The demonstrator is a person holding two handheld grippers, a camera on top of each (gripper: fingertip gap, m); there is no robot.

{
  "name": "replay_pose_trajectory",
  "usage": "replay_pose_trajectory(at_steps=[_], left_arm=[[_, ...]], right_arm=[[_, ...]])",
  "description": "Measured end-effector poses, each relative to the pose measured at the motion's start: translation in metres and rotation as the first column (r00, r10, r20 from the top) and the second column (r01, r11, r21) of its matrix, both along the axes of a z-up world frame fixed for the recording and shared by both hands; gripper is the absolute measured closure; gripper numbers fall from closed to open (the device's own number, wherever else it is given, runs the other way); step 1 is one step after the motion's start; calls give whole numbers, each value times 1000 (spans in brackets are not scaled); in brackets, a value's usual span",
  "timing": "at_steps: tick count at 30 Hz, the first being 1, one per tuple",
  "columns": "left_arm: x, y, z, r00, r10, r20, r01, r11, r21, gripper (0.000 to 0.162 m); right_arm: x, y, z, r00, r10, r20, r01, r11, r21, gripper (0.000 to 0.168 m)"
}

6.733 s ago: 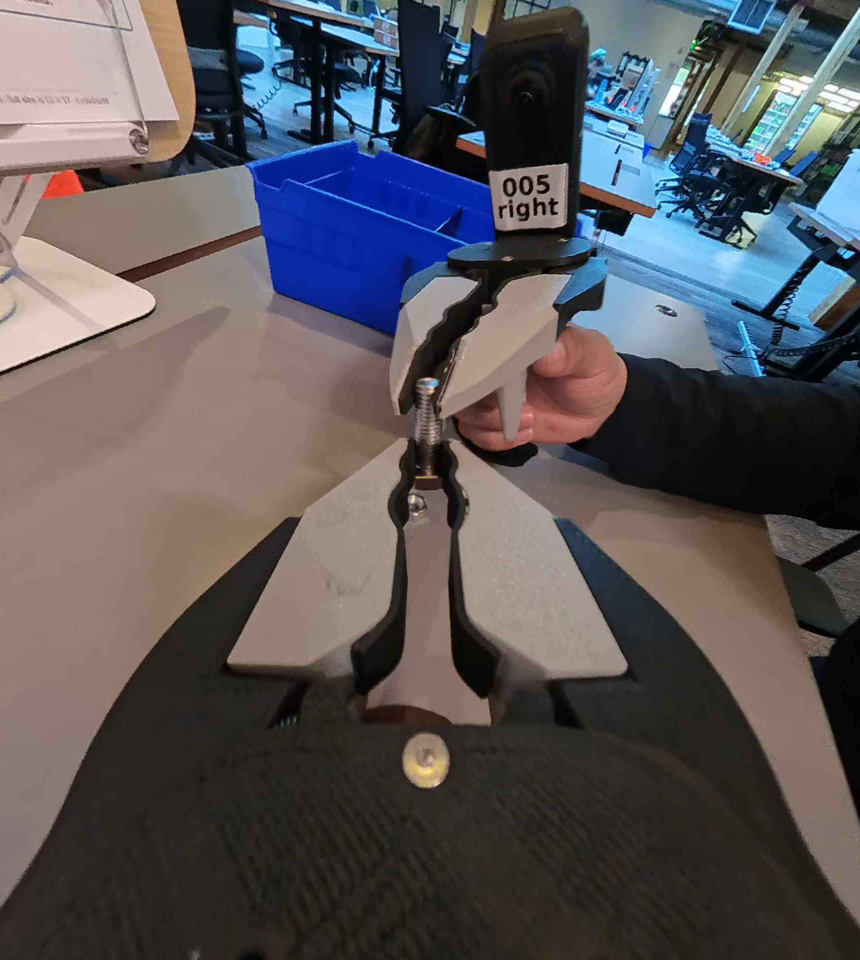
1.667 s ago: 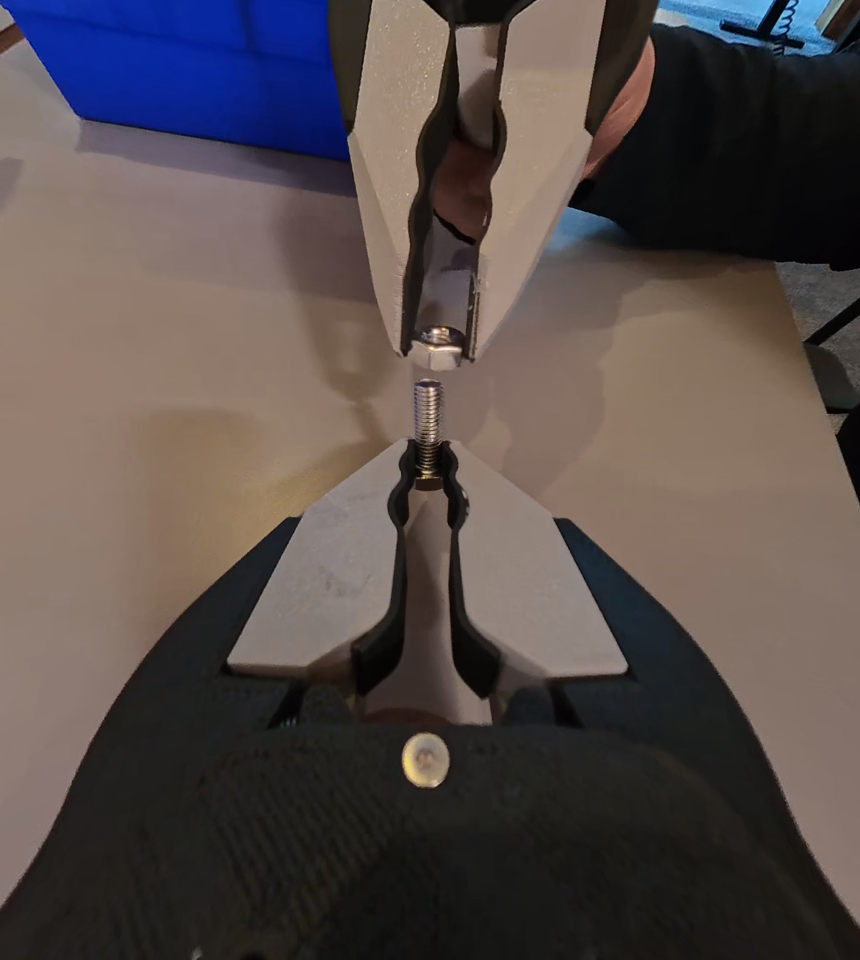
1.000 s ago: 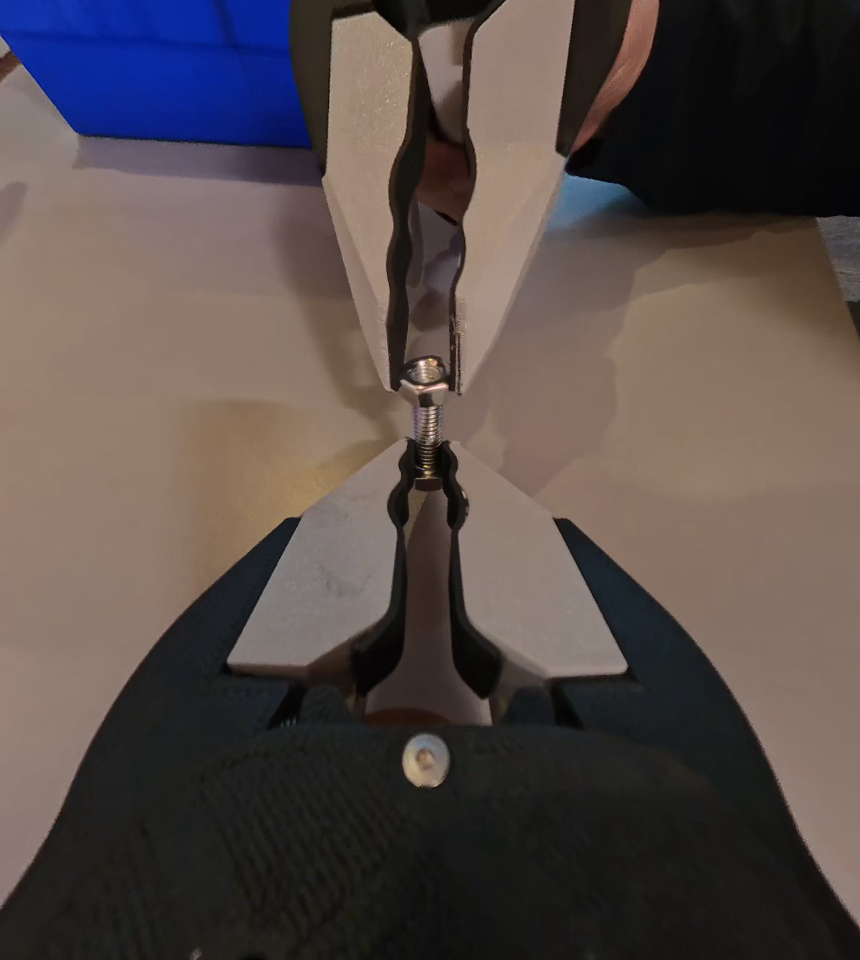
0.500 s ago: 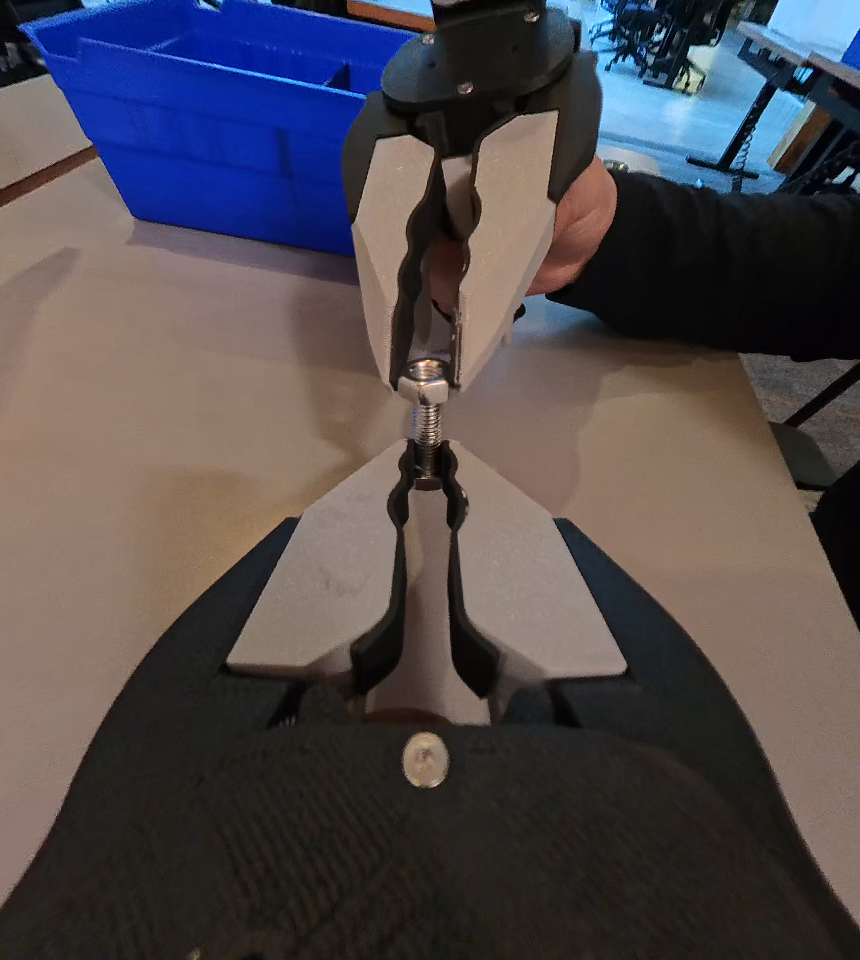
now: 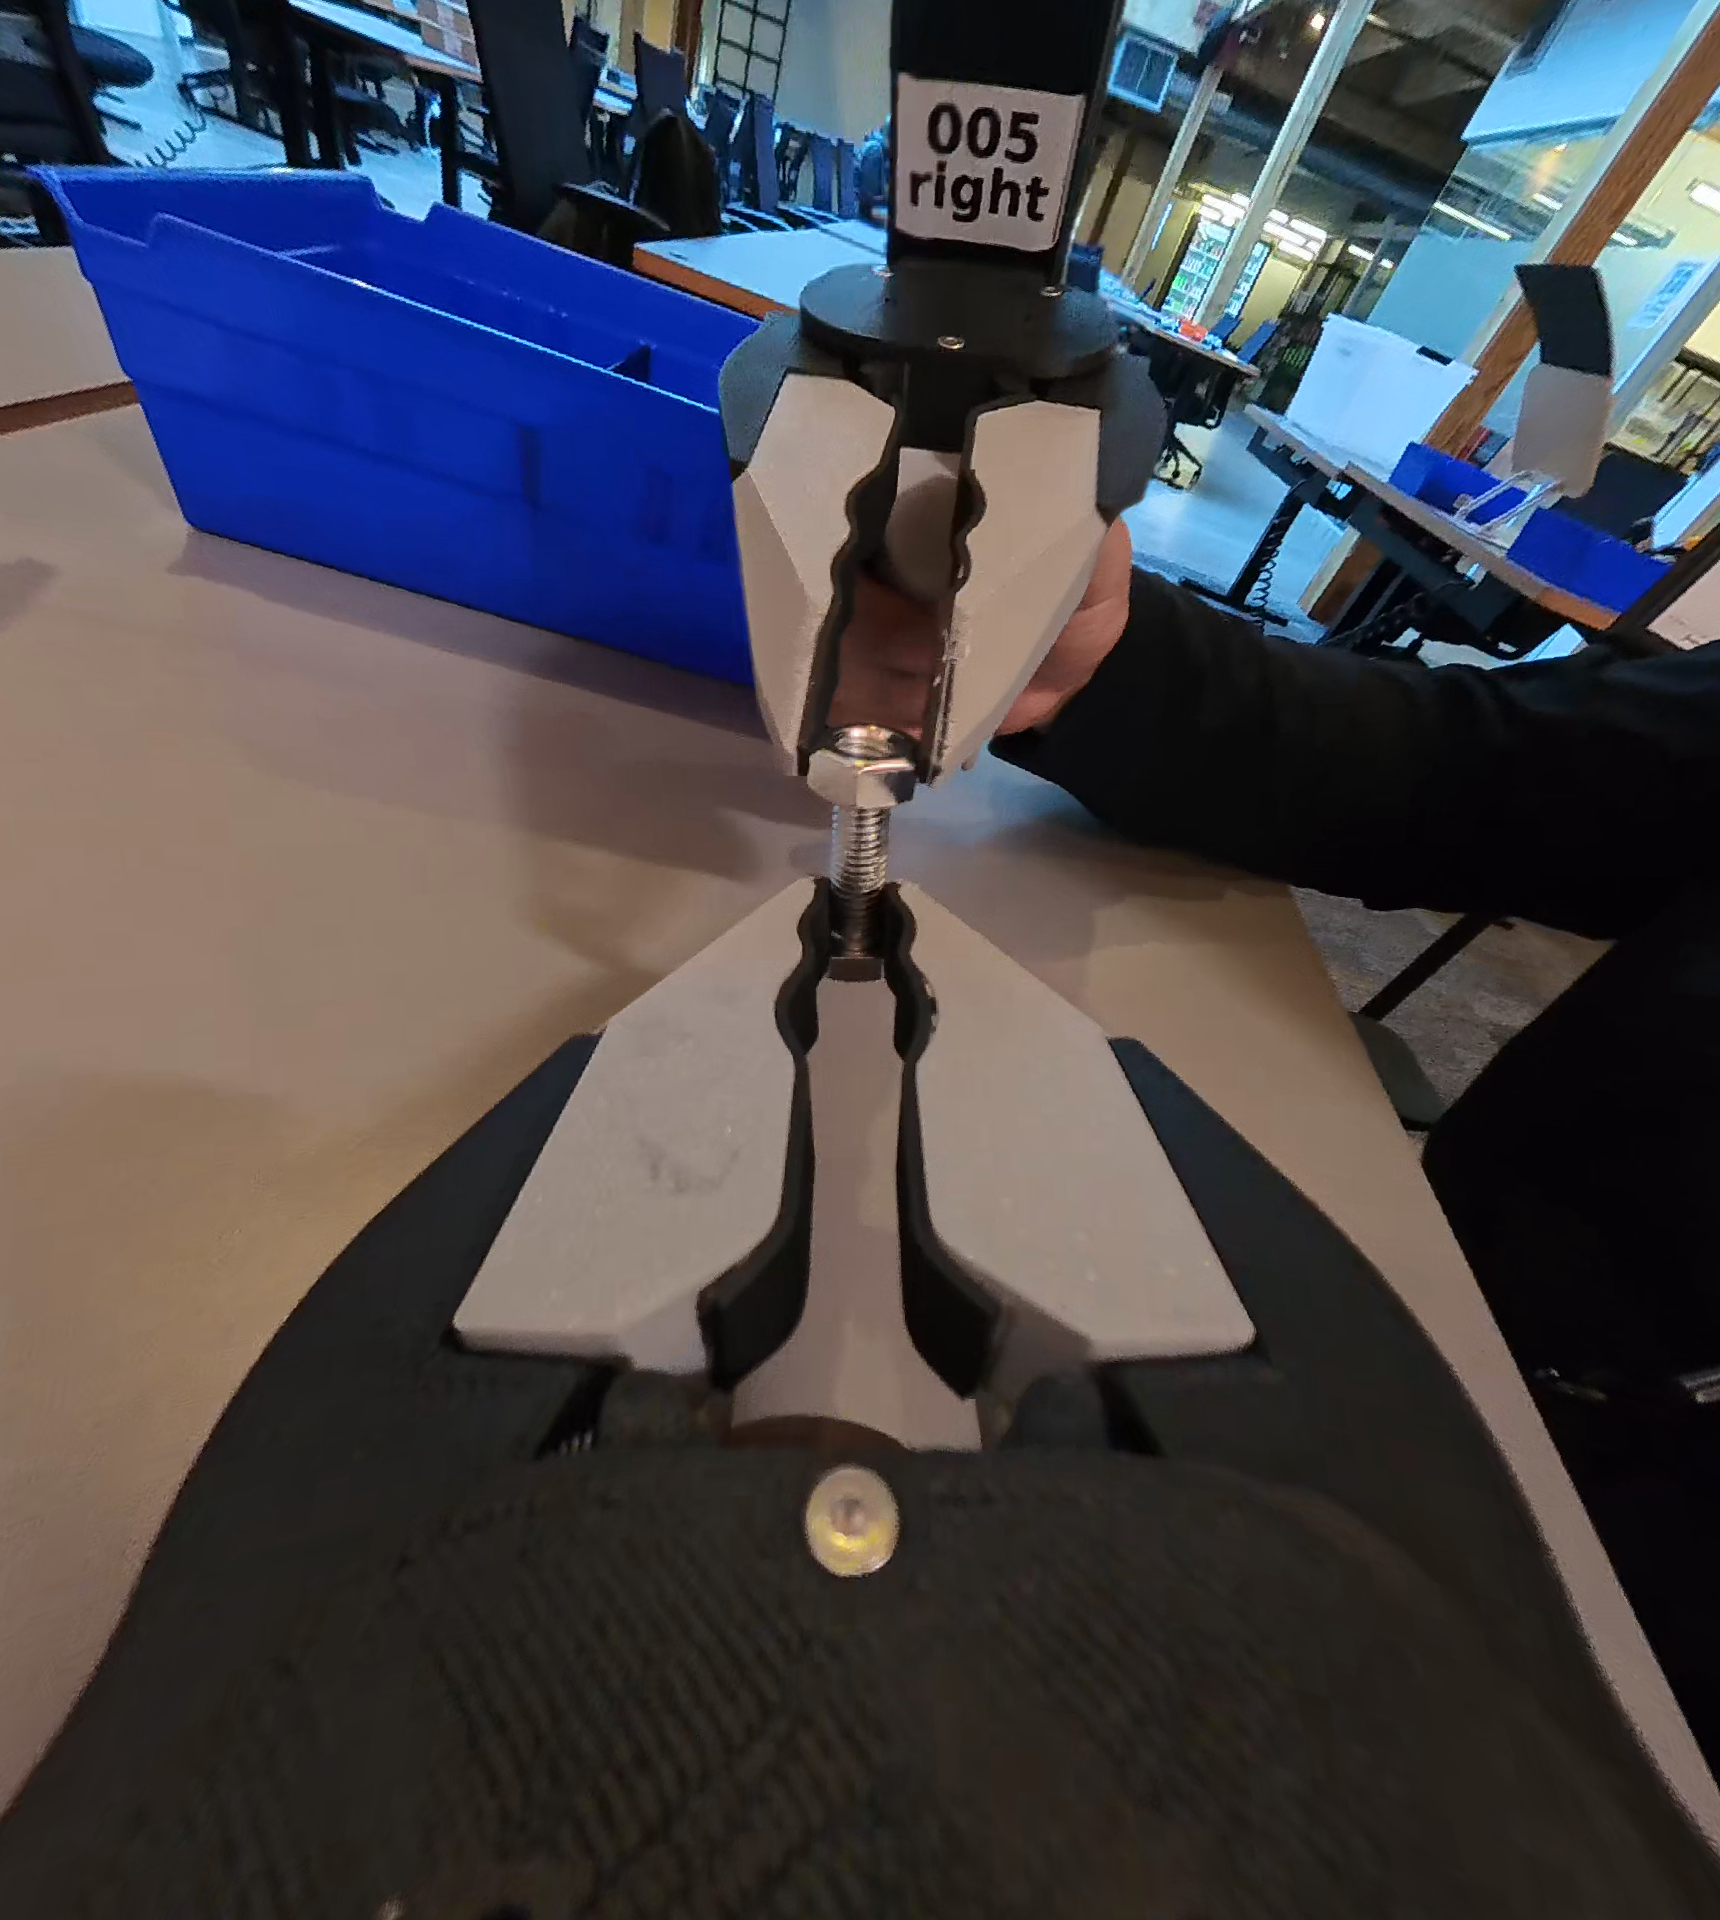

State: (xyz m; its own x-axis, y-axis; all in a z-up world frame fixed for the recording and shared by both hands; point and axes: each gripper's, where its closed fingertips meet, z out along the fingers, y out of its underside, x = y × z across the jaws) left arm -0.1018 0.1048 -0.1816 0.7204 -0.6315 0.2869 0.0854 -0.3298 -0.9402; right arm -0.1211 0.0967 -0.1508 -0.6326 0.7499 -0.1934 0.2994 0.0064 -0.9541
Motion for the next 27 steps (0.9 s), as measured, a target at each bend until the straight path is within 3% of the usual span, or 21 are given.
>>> replay_pose_trajectory(at_steps=[27], left_arm=[[-7, 10, 2, 993, 110, -53, -107, 993, 54, 155]], right_arm=[[-6, 8, 3, 996, -86, -9, 86, 996, 28, 155]])
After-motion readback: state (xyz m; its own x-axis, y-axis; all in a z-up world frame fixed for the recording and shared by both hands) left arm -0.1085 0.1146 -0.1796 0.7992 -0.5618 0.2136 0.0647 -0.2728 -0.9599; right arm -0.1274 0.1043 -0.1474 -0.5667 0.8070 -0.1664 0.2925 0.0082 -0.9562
